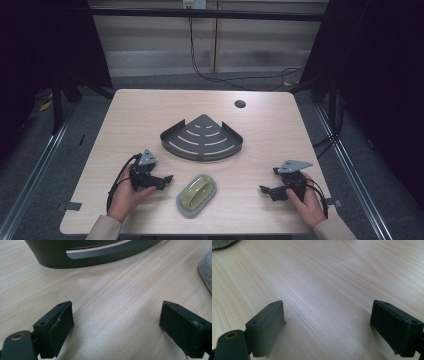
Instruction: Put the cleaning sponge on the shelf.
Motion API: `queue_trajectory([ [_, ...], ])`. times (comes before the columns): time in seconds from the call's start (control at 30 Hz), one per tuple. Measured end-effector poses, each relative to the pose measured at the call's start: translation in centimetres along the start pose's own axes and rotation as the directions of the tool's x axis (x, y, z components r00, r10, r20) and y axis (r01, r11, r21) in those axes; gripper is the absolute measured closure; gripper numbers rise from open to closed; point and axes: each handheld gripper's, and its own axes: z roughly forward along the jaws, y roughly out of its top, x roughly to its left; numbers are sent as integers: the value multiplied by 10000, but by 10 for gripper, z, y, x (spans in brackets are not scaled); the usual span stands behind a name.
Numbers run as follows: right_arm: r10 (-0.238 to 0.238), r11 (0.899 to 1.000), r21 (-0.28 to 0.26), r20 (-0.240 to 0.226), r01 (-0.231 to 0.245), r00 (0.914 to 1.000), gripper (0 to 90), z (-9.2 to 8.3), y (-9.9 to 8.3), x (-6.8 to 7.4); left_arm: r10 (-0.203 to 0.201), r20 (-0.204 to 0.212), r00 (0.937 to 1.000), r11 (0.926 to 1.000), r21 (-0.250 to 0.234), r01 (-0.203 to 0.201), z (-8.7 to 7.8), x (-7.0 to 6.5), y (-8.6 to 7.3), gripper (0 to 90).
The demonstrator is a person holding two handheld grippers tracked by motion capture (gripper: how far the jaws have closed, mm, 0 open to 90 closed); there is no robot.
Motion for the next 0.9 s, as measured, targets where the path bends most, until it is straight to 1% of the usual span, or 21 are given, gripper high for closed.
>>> queue_trajectory([
  [0.07,2,10000,-1,0,-2,10000,115,0,0,0,55,-62,10000,9995,318,-53,-2,0,3,124],
  [0.13,-4,10000,1,7,4,10000,115,0,0,0,-46,0,10000,9978,667,46,-4,0,6,161],
  [0.17,-1,10000,-1,8,1,10000,115,0,0,0,11,-44,10000,9954,953,-6,-5,-1,8,163],
  [0.2,6,10000,-3,14,-6,10000,115,0,0,0,1,-55,10000,9915,1300,6,-7,-1,11,168],
  [0.23,12,10000,0,14,-12,10000,115,0,0,0,-101,-96,9999,9878,1555,115,-8,-2,13,189],
  [0.3,19,10000,1,24,-19,10000,115,0,0,0,-162,-59,9999,9764,2154,171,-11,-3,17,232],
  [0.37,21,10000,1,30,-21,10000,115,0,0,0,-382,163,9991,9583,2839,320,-15,-4,23,245],
  [0.4,21,10000,1,35,-21,10000,115,0,0,0,-388,202,9990,9512,3069,308,-17,-6,26,250],
  [0.43,32,10000,5,40,-32,10000,115,0,0,0,-285,265,9992,9445,3281,182,-19,-7,29,268],
  [0.47,27,10000,-2,46,-27,10000,115,0,0,0,-379,323,9988,9338,3569,239,-20,-10,32,280],
  [0.5,36,10000,0,55,-36,10000,115,0,0,1,-285,351,9990,9240,3823,129,-22,-13,36,282],
  [0.53,38,10000,-1,62,-38,10000,114,0,0,1,-153,482,9987,9144,4049,-55,-23,-15,40,291],
  [0.57,39,10000,0,64,-39,10000,114,0,0,1,-186,533,9984,9067,4218,-56,-24,-17,44,297],
  [0.6,41,10000,1,65,-41,10000,114,0,0,1,-278,703,9971,8934,4492,-68,-26,-20,49,298],
  [0.67,44,10000,2,67,-44,10000,114,0,0,1,-223,875,9959,8805,4736,-219,-27,-24,57,298],
  [0.7,46,10000,2,73,-46,10000,114,0,0,1,-194,974,9951,8768,4799,-299,-28,-26,62,299],
  [0.73,51,10000,4,73,-52,10000,114,0,0,1,-238,1048,9942,8703,4916,-310,-28,-29,69,301],
  [0.8,60,10000,0,57,-60,10000,114,0,0,1,-180,1113,9936,8644,5011,-405,-29,-33,76,303],
  [0.83,63,10000,1,61,-63,10000,114,0,0,1,-135,1193,9928,8632,5026,-487,-29,-36,80,305],
  [0.87,68,10000,-1,65,-68,10000,114,0,0,1,-83,1284,9917,8637,5008,-576,-29,-39,85,307],
  [0.9,68,10000,0,68,-68,10000,114,0,0,1,-147,1361,9906,8643,4999,-558,-28,-42,88,312],
])
